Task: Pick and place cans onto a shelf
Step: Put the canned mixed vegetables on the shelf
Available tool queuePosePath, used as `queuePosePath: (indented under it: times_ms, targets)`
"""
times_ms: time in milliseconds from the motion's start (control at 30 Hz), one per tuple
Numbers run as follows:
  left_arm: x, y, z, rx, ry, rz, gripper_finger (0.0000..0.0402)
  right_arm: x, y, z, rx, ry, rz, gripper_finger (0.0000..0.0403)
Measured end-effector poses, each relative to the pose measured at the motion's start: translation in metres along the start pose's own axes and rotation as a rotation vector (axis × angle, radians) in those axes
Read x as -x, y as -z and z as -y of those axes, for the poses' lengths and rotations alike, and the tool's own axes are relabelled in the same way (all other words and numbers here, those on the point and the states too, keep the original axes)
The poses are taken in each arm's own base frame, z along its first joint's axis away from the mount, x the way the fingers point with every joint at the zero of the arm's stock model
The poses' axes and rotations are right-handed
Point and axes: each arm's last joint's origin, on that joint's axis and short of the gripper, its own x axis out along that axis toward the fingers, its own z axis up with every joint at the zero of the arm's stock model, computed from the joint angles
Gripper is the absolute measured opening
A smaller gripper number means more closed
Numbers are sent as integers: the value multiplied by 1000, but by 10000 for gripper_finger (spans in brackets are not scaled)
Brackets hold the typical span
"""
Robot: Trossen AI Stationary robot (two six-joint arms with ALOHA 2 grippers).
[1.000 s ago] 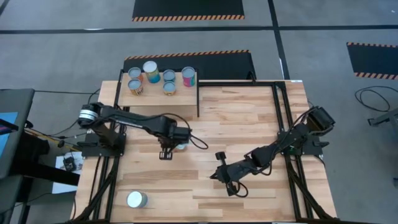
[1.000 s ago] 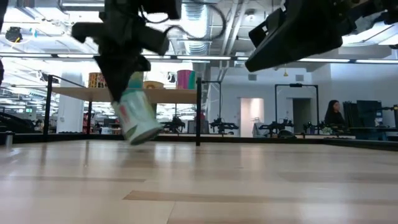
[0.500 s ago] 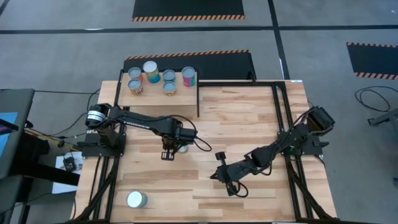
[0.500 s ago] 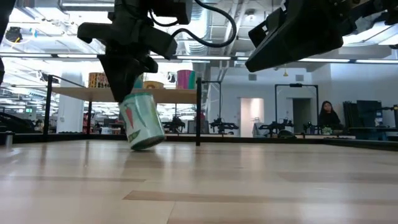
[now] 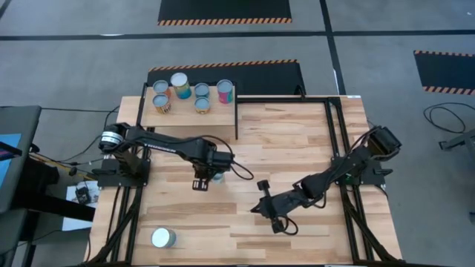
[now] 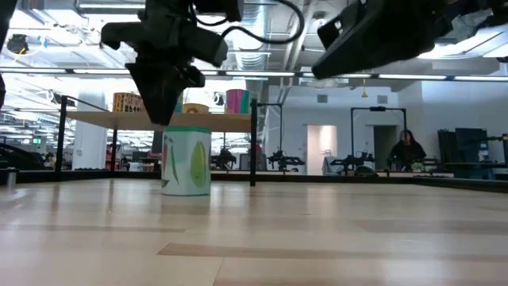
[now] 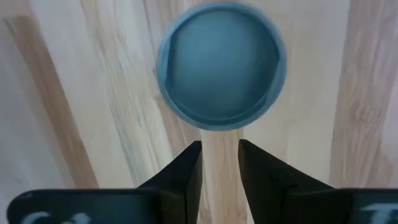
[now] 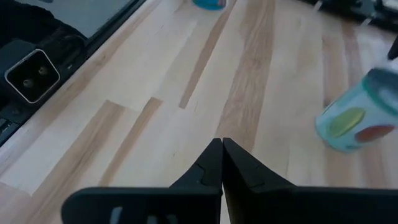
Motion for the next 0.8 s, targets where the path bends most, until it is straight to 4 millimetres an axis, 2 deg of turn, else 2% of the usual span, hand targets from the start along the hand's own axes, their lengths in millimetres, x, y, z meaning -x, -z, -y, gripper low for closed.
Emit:
queuePosePath:
  times_ms: [200, 300, 433, 500, 600, 800]
  targets:
    - [13, 4, 0, 6, 0, 66, 94, 6, -2, 1, 60, 22, 17, 23]
    - [23, 6, 7, -12, -1, 120, 94, 3, 12, 7, 58, 33, 66, 13]
    - [24, 14, 25, -48, -14, 314, 86, 1, 34, 22, -7, 22, 189, 5]
    - [19, 24, 34, -50, -17, 399, 76, 3, 36, 30, -53, 31, 260, 8]
    - [11, 47, 41, 9, 0, 525, 53, 1, 36, 45, -106, 45, 270, 12]
    - [-7, 92, 49, 121, 132, 874, 4, -6, 12, 83, -160, 92, 215, 20]
